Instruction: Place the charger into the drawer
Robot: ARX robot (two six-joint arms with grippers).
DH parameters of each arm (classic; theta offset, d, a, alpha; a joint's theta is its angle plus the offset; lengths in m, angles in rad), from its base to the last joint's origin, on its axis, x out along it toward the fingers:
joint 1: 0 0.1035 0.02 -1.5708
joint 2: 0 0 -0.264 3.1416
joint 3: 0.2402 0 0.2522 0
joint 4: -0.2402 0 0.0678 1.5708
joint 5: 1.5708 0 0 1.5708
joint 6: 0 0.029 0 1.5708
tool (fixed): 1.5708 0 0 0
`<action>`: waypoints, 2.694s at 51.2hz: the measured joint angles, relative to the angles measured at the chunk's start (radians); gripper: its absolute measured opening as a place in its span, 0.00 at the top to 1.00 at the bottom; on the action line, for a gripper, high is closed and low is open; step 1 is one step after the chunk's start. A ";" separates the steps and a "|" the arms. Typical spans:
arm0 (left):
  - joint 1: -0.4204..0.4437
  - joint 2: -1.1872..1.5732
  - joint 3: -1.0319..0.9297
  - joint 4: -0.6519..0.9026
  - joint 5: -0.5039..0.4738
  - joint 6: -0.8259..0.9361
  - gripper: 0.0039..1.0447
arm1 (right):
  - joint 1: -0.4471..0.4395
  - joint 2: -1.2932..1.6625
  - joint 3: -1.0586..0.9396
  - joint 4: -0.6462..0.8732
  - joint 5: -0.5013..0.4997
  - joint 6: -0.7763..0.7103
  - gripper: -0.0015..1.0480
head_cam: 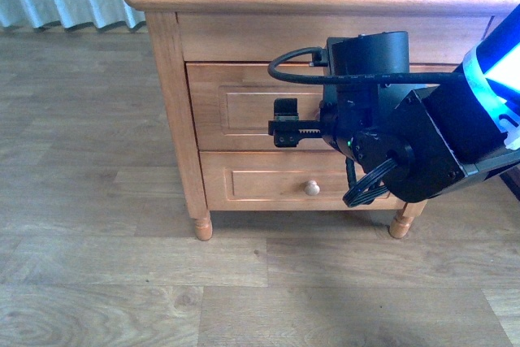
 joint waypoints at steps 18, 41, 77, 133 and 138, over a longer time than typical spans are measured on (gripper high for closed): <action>0.000 0.000 0.000 0.000 0.000 0.000 0.05 | -0.005 0.007 0.001 0.003 0.005 -0.001 0.72; 0.000 0.000 0.000 0.000 0.000 0.000 0.05 | -0.004 -0.023 -0.047 0.014 -0.002 0.000 0.78; 0.000 0.000 0.000 0.000 0.000 0.000 0.05 | 0.071 -0.346 -0.476 -0.089 -0.011 0.121 0.78; 0.000 0.000 0.000 0.000 0.000 0.000 0.05 | 0.095 -1.109 -0.778 -0.462 -0.153 0.124 0.08; 0.000 0.000 0.000 0.000 0.000 0.000 0.05 | 0.053 -1.255 -0.783 -0.537 -0.183 0.101 0.08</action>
